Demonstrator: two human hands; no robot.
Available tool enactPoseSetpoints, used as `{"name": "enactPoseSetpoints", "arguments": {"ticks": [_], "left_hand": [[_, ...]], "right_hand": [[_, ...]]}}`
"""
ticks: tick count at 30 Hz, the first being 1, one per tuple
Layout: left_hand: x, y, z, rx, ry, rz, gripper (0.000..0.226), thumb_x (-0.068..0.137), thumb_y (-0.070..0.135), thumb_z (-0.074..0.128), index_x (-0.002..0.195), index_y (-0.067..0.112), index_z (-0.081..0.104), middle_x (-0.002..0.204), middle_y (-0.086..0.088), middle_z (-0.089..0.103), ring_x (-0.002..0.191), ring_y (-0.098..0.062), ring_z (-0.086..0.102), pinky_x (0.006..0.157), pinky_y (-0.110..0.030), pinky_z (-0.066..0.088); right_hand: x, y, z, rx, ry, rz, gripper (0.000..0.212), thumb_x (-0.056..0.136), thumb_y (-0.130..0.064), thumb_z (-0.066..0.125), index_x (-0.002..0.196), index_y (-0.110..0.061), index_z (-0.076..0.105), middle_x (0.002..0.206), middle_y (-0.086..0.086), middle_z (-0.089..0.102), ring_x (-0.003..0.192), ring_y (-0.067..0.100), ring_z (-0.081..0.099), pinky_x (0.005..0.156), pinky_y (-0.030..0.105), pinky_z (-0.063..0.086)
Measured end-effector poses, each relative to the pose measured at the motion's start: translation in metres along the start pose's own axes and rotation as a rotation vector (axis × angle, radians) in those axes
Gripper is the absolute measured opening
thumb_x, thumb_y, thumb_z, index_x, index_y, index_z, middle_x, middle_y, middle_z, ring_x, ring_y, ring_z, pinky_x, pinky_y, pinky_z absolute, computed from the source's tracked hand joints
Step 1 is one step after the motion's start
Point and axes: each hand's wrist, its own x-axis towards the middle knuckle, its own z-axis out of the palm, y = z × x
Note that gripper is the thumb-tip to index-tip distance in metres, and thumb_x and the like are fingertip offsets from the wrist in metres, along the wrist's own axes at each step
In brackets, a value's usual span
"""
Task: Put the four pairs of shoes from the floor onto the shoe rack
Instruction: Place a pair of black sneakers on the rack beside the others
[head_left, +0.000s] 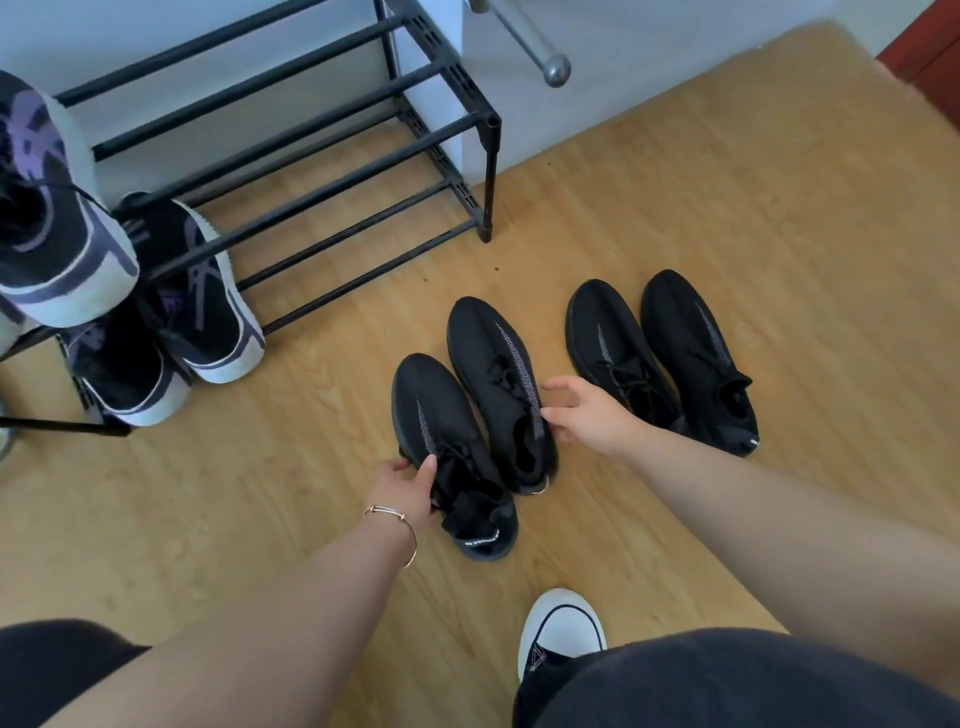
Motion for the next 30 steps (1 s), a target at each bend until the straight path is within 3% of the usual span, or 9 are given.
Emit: {"name": "enactPoseSetpoints", "arguments": {"ticks": [4, 7, 12, 16, 19, 21, 24, 28, 30], "left_hand": [[0.003, 0.004, 0.001, -0.16, -0.048, -0.036, 0.017, 0.094, 0.02, 0.068, 0.101, 0.014, 0.053, 0.094, -0.008, 0.065, 0.088, -0.029, 0.067, 0.079, -0.044, 0.06], [0.005, 0.006, -0.001, -0.165, -0.064, -0.041, 0.018, 0.094, 0.016, 0.068, 0.085, 0.02, 0.053, 0.091, -0.008, 0.065, 0.081, -0.026, 0.066, 0.072, -0.04, 0.061], [0.009, 0.01, -0.009, -0.148, -0.071, -0.015, 0.018, 0.093, 0.017, 0.069, 0.105, 0.014, 0.055, 0.098, -0.009, 0.067, 0.084, -0.027, 0.066, 0.067, -0.038, 0.061], [0.016, 0.023, -0.018, -0.132, -0.063, 0.028, 0.026, 0.095, 0.019, 0.066, 0.118, 0.014, 0.054, 0.095, -0.004, 0.066, 0.083, -0.024, 0.066, 0.07, -0.038, 0.06], [0.022, 0.035, -0.026, -0.149, -0.071, 0.071, 0.037, 0.097, 0.017, 0.063, 0.133, 0.013, 0.054, 0.117, -0.009, 0.067, 0.103, -0.029, 0.068, 0.081, -0.042, 0.06], [0.02, 0.038, -0.03, -0.132, -0.101, 0.114, 0.044, 0.097, 0.018, 0.063, 0.139, 0.015, 0.052, 0.125, -0.008, 0.066, 0.111, -0.029, 0.067, 0.078, -0.038, 0.059], [0.01, 0.029, -0.033, -0.138, -0.179, 0.115, 0.041, 0.096, 0.016, 0.065, 0.134, 0.022, 0.053, 0.114, -0.004, 0.065, 0.101, -0.025, 0.067, 0.084, -0.041, 0.058], [0.009, 0.012, -0.026, -0.162, -0.186, 0.072, 0.047, 0.093, 0.009, 0.067, 0.135, 0.022, 0.053, 0.118, -0.012, 0.067, 0.109, -0.029, 0.068, 0.082, -0.043, 0.06], [0.009, 0.015, -0.024, -0.173, -0.171, 0.056, 0.042, 0.092, 0.008, 0.068, 0.127, 0.027, 0.053, 0.109, -0.009, 0.069, 0.106, -0.028, 0.069, 0.083, -0.044, 0.06]], "right_hand": [[0.002, 0.002, 0.013, 0.064, 0.033, 0.048, 0.064, 0.094, -0.033, 0.068, 0.15, -0.014, 0.044, 0.143, 0.008, 0.057, 0.118, 0.025, 0.064, 0.099, 0.036, 0.053], [0.005, -0.003, 0.014, 0.097, 0.039, 0.063, 0.067, 0.092, -0.031, 0.071, 0.15, -0.008, 0.044, 0.143, 0.008, 0.057, 0.122, 0.026, 0.062, 0.105, 0.041, 0.051], [0.009, -0.008, 0.019, 0.065, 0.041, 0.086, 0.044, 0.092, -0.026, 0.071, 0.131, -0.007, 0.06, 0.123, 0.008, 0.068, 0.109, 0.025, 0.068, 0.098, 0.041, 0.056], [0.007, -0.006, 0.019, 0.109, 0.02, 0.108, 0.046, 0.091, -0.022, 0.072, 0.132, -0.005, 0.059, 0.122, 0.01, 0.068, 0.107, 0.026, 0.07, 0.094, 0.043, 0.059], [0.005, -0.001, 0.021, 0.1, 0.01, 0.114, 0.047, 0.091, -0.024, 0.072, 0.134, -0.007, 0.059, 0.125, 0.01, 0.069, 0.107, 0.024, 0.071, 0.092, 0.042, 0.06], [0.0, 0.0, 0.022, 0.107, -0.012, 0.11, 0.049, 0.094, -0.026, 0.07, 0.138, -0.011, 0.057, 0.129, 0.005, 0.067, 0.105, 0.019, 0.07, 0.086, 0.034, 0.062], [-0.007, 0.005, 0.022, 0.156, -0.065, 0.137, 0.058, 0.094, -0.032, 0.069, 0.147, -0.023, 0.049, 0.135, 0.0, 0.063, 0.107, 0.013, 0.067, 0.078, 0.029, 0.061], [-0.01, 0.01, 0.024, 0.179, -0.043, 0.131, 0.068, 0.09, -0.027, 0.074, 0.151, -0.026, 0.044, 0.138, 0.004, 0.059, 0.113, 0.02, 0.067, 0.083, 0.037, 0.063], [-0.011, 0.008, 0.026, 0.15, -0.008, 0.119, 0.068, 0.09, -0.024, 0.074, 0.15, -0.024, 0.044, 0.13, 0.005, 0.063, 0.113, 0.023, 0.067, 0.087, 0.044, 0.063]]}}
